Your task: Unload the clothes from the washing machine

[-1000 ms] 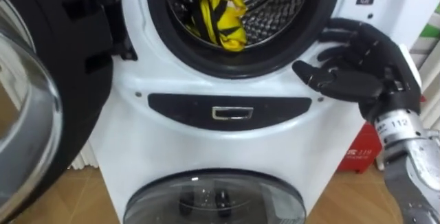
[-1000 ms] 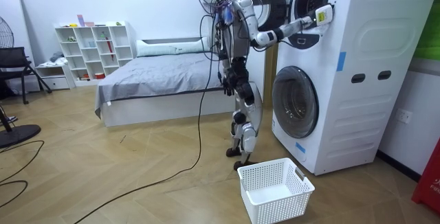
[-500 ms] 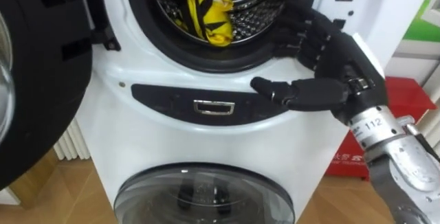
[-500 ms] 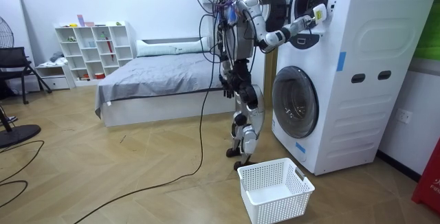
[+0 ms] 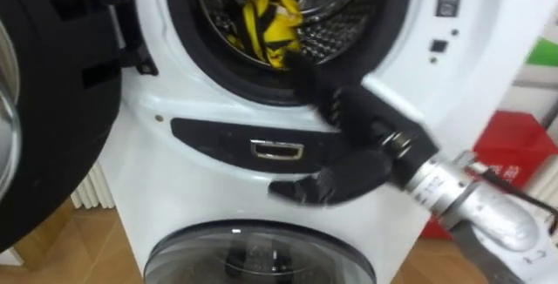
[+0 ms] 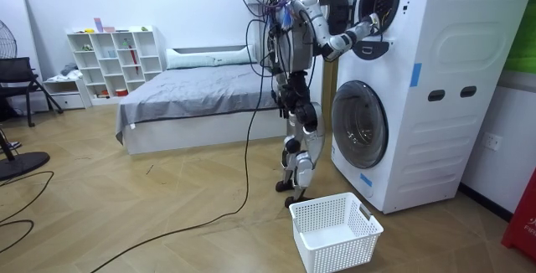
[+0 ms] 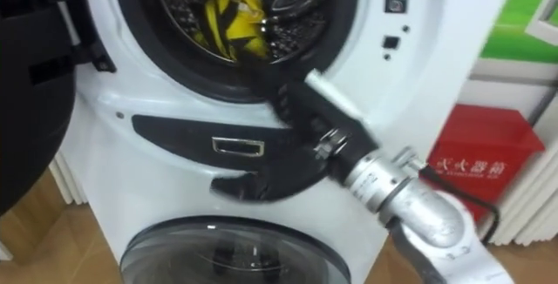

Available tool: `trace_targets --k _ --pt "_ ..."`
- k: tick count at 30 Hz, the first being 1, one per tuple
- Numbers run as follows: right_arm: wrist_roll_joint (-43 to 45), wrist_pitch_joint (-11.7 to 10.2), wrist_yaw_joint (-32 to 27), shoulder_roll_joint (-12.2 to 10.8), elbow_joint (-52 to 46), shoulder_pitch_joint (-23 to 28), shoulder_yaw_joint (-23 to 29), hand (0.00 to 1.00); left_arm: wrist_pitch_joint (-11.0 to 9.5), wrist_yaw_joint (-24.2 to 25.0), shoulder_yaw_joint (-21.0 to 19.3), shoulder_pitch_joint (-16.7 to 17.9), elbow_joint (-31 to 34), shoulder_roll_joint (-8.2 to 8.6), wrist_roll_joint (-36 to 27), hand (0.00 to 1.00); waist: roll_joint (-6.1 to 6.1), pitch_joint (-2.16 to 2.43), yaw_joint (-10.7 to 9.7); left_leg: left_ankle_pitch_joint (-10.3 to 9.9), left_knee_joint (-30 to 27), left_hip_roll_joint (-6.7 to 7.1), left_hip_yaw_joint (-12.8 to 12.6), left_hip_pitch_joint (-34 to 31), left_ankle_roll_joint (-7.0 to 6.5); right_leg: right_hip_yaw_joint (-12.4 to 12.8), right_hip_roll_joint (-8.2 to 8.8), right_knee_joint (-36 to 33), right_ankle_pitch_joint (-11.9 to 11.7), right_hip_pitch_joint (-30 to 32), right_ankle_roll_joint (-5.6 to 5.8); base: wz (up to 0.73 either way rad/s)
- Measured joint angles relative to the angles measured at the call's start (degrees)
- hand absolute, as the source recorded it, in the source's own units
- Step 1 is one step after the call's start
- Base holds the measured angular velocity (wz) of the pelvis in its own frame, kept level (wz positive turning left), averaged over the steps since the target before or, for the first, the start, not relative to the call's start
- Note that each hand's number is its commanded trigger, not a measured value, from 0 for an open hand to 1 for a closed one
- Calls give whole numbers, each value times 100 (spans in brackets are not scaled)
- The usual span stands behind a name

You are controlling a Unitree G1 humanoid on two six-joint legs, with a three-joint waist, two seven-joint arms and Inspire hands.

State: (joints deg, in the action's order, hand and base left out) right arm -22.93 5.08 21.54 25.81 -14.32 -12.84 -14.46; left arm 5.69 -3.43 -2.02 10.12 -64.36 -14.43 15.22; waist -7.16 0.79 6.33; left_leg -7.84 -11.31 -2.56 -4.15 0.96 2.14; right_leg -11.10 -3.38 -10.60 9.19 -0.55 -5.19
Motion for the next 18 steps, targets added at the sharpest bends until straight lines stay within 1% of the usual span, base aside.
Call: trace_targets --k 2,3,4,5,7,9,10,12,13,15,18 --pt "0 0 86 -8 -40 0 0 0 0 8 0 -5 -34 2 1 0 0 -8 57 -40 6 30 5 67 -52 6 24 25 28 -73 47 4" --pt "0 -1 155 -9 -82 0 1 0 -2 7 -1 -13 -38 3 1 0 16 -19 76 -82 7 39 4 90 -73 9 32 32 54 -108 92 0" --pt "3 0 220 -9 -138 1 0 0 -2 3 -1 -31 -41 2 1 0 33 -42 106 -119 13 52 4 126 -90 13 35 73 57 -159 98 0" --pt "19 -1 259 -9 -172 0 0 0 -6 3 -1 -36 -45 3 1 0 35 -45 137 -132 20 60 3 125 -100 16 40 85 57 -163 98 0" --pt "30 -1 413 -19 -312 0 0 0 -85 -45 4 -53 -100 4 0 0 37 -53 182 -155 50 100 29 117 -136 6 67 89 63 -165 108 3" --pt "30 -2 541 -20 -413 -1 -1 0 -114 -81 8 -55 -97 18 -2 0 48 -75 203 -170 70 125 46 120 -161 -6 91 91 79 -177 134 8" --pt "29 -2 605 -20 -481 -1 -5 0 -114 -90 10 -54 -97 20 -1 0 54 -95 208 -176 98 139 49 132 -171 -4 108 91 73 -191 125 11" --pt "29 -3 675 -23 -518 -1 -12 0 -114 -105 16 -59 -93 19 0 0 61 -110 211 -189 141 156 87 164 -191 15 117 94 69 -205 118 14" --pt "30 -2 692 -23 -517 -1 -17 0 -113 -110 21 -60 -93 19 0 0 60 -110 210 -189 158 164 107 174 -191 19 120 95 61 -206 105 17" --pt "30 -3 716 -23 -517 -1 -36 0 -113 -128 43 -78 -93 20 -3 0 62 -112 237 -190 188 187 120 182 -192 82 131 111 12 -219 8 12" --pt "28 -12 722 -26 -538 -1 -42 0 -113 -220 54 -86 -94 21 -3 0 62 -112 291 -195 195 211 126 187 -200 96 144 169 7 -250 0 0"
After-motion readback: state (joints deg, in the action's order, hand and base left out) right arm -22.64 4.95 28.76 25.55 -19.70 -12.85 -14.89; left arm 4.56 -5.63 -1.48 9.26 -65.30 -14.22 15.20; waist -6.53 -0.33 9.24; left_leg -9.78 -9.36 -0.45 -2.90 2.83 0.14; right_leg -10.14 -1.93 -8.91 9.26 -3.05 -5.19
